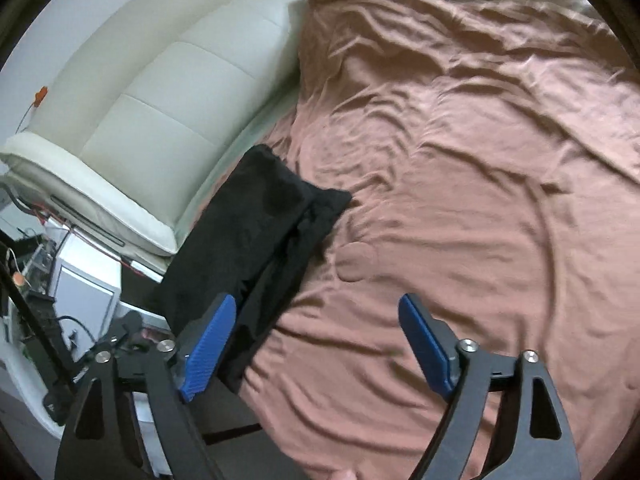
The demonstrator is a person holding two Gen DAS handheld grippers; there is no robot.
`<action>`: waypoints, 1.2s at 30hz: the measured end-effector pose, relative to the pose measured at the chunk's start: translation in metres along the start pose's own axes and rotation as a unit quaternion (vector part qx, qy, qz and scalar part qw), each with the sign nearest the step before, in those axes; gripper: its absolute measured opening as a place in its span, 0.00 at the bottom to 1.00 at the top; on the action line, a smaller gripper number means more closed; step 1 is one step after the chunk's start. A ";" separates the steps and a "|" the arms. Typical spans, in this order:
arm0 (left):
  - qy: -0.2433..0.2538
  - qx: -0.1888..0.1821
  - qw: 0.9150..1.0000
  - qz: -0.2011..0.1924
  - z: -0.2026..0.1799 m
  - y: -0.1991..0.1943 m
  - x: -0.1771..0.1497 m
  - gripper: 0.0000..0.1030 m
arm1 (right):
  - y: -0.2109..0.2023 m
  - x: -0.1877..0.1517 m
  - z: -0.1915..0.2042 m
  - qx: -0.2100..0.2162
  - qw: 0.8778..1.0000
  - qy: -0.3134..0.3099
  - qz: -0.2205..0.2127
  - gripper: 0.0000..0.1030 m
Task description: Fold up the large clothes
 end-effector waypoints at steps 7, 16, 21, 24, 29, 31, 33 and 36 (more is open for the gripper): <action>0.021 -0.012 0.999 -0.025 -0.042 -0.038 -0.015 0.99 | -0.102 -0.039 -0.007 -0.048 0.997 -0.023 -0.064 1.00; 0.052 -0.052 0.996 -0.041 -0.082 -0.075 -0.046 1.00 | -0.182 -0.103 -0.027 -0.074 0.990 -0.020 -0.118 1.00; 0.067 -0.074 0.993 -0.059 -0.098 -0.102 -0.065 0.99 | -0.227 -0.140 -0.041 -0.086 0.984 -0.006 -0.155 1.00; 0.086 -0.084 0.990 -0.067 -0.110 -0.119 -0.081 0.99 | -0.252 -0.165 -0.043 -0.108 0.977 -0.012 -0.182 1.00; 0.100 -0.102 0.986 -0.081 -0.122 -0.146 -0.107 0.99 | -0.288 -0.212 -0.041 -0.120 0.969 -0.020 -0.215 1.00; 0.107 -0.104 0.985 -0.085 -0.124 -0.158 -0.118 1.00 | -0.303 -0.234 -0.040 -0.122 0.966 -0.019 -0.227 1.00; 0.113 -0.110 0.983 -0.089 -0.128 -0.168 -0.129 0.99 | -0.315 -0.252 -0.042 -0.125 0.963 -0.018 -0.237 1.00; 0.119 -0.120 0.981 -0.098 -0.132 -0.183 -0.143 0.99 | -0.329 -0.277 -0.044 -0.129 0.959 -0.018 -0.250 1.00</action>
Point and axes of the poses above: each gripper's, at about its wrist camera, not at the fingertips, and y roughly the way its jaws point, z to its left, x to its top, the point moved 2 cm from there along y, roughly the way its jaws point, and after that the axes turned 14 degrees about y, right-handed, at the moved point
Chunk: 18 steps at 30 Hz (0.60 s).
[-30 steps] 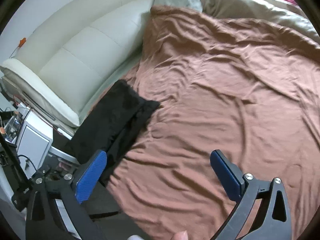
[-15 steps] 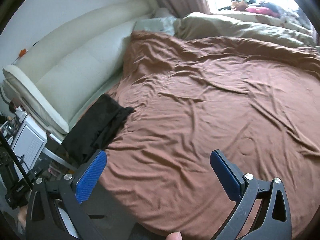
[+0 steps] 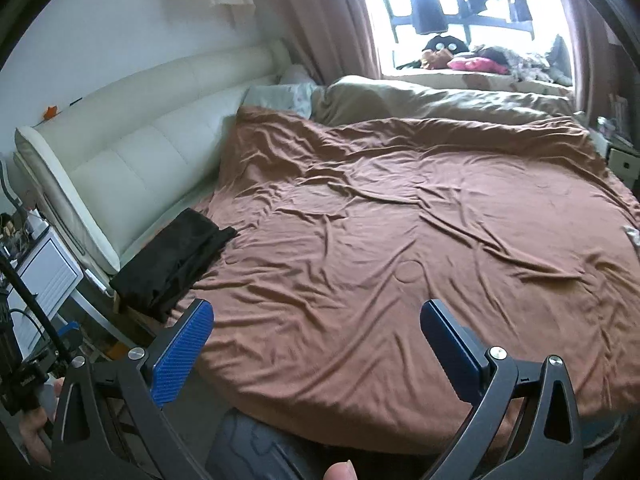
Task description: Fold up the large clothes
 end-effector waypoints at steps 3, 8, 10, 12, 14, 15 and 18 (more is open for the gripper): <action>0.004 -0.005 1.000 -0.010 -0.009 -0.014 -0.009 0.99 | -0.021 -0.017 -0.007 -0.009 1.000 -0.001 -0.016 1.00; 0.022 -0.008 0.999 -0.024 -0.030 -0.033 -0.022 1.00 | -0.045 -0.043 -0.016 -0.023 0.999 -0.002 -0.030 1.00; 0.034 -0.008 0.999 -0.028 -0.040 -0.039 -0.028 0.99 | -0.052 -0.053 -0.017 -0.028 0.999 -0.005 -0.037 1.00; 0.044 -0.010 0.999 -0.030 -0.050 -0.042 -0.032 0.99 | -0.061 -0.064 -0.020 -0.030 0.999 -0.004 -0.042 1.00; 0.053 -0.013 0.998 -0.034 -0.062 -0.048 -0.038 0.99 | -0.068 -0.075 -0.024 -0.033 0.998 -0.002 -0.045 1.00; 0.056 -0.013 0.998 -0.034 -0.067 -0.050 -0.040 1.00 | -0.070 -0.078 -0.025 -0.034 0.998 -0.001 -0.045 1.00; 0.056 -0.020 0.998 -0.035 -0.077 -0.056 -0.047 1.00 | -0.078 -0.091 -0.030 -0.045 0.998 0.003 -0.050 1.00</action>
Point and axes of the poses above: each gripper's, at about its wrist camera, not at the fingertips, and y roughly the way its jaws point, z to its left, x to its top, the point moved 2 cm from there along y, roughly the way its jaws point, and after that the axes turned 14 degrees about y, right-handed, at the moved point
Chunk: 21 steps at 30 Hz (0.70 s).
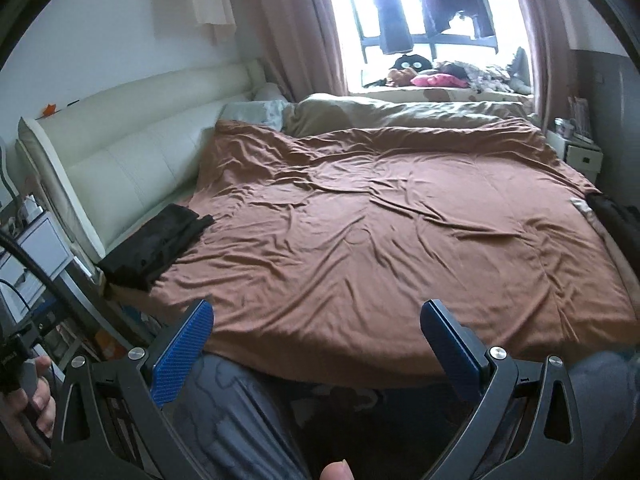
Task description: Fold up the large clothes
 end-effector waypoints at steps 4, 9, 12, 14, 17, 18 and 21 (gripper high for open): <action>-0.013 -0.005 1.000 -0.002 -0.007 -0.005 -0.004 0.99 | -0.011 -0.009 -0.003 -0.005 1.000 -0.002 -0.009 1.00; -0.014 0.003 1.000 -0.011 -0.013 -0.016 -0.004 0.99 | -0.023 -0.014 -0.002 -0.003 1.000 -0.005 -0.023 1.00; -0.012 0.005 1.000 -0.010 -0.014 -0.021 -0.003 1.00 | -0.027 -0.017 -0.002 -0.003 1.000 -0.006 -0.029 1.00; -0.009 0.011 1.000 -0.013 -0.013 -0.023 -0.001 0.99 | -0.029 -0.019 -0.001 0.000 0.999 -0.003 -0.032 1.00; -0.003 0.013 1.000 -0.018 -0.015 -0.028 0.002 0.99 | -0.030 -0.024 -0.002 0.003 0.999 -0.005 -0.037 1.00; 0.001 0.015 1.000 -0.019 -0.017 -0.029 0.004 1.00 | -0.030 -0.025 -0.002 0.004 0.999 -0.006 -0.038 1.00; 0.009 0.019 1.000 -0.023 -0.021 -0.034 0.006 1.00 | -0.030 -0.029 -0.004 0.005 0.999 -0.004 -0.039 1.00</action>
Point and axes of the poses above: each gripper's, at about its wrist camera, not at the fingertips, and y roughly the way its jaws point, z to its left, x to its top, the point moved 2 cm from there along y, roughly the way its jaws point, and after that the axes turned 14 degrees about y, right-handed, at the moved point
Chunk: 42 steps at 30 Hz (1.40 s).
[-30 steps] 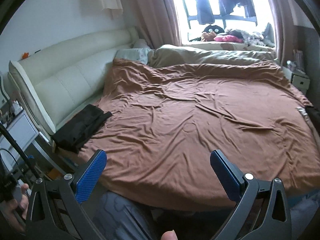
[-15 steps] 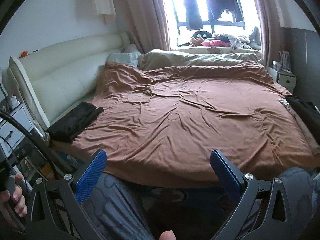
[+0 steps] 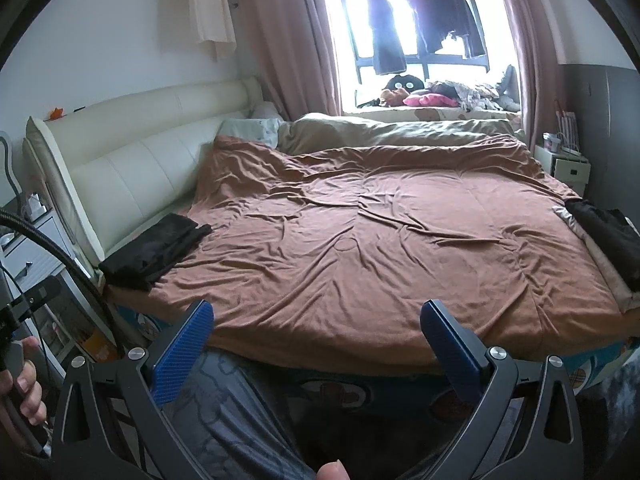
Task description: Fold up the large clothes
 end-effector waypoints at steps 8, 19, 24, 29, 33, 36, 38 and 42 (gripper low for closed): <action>0.018 0.003 1.000 -0.004 -0.013 -0.006 0.004 1.00 | -0.009 -0.006 -0.007 0.001 1.000 0.008 -0.014 1.00; 0.034 0.003 0.999 -0.010 -0.020 -0.013 0.005 0.99 | -0.010 -0.008 -0.008 -0.001 1.000 0.007 -0.016 1.00; 0.038 0.004 0.999 -0.013 -0.023 -0.015 0.005 0.99 | -0.011 -0.009 -0.009 -0.003 1.000 0.007 -0.018 1.00; 0.038 0.003 0.999 -0.012 -0.024 -0.015 0.005 1.00 | -0.012 -0.009 -0.010 -0.004 1.000 0.007 -0.021 1.00; 0.040 0.000 0.999 -0.009 -0.025 -0.015 0.005 1.00 | -0.013 -0.009 -0.012 -0.007 1.000 0.007 -0.024 1.00; 0.040 0.001 0.999 -0.007 -0.025 -0.014 0.004 0.99 | -0.014 -0.009 -0.012 -0.012 1.000 0.004 -0.028 1.00; 0.038 0.003 0.999 -0.006 -0.023 -0.012 0.005 0.99 | -0.014 -0.009 -0.012 -0.012 1.000 0.003 -0.028 1.00; 0.044 0.006 0.999 -0.004 -0.027 -0.010 0.006 0.99 | -0.014 -0.009 -0.012 -0.016 0.999 0.000 -0.031 1.00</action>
Point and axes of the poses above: each gripper's, at about its wrist camera, not at the fingertips, and y roughly the way its jaws point, z to its left, x to its top, the point moved 2 cm from there along y, roughly the way its jaws point, and after that the axes turned 14 degrees about y, right-handed, at the moved point
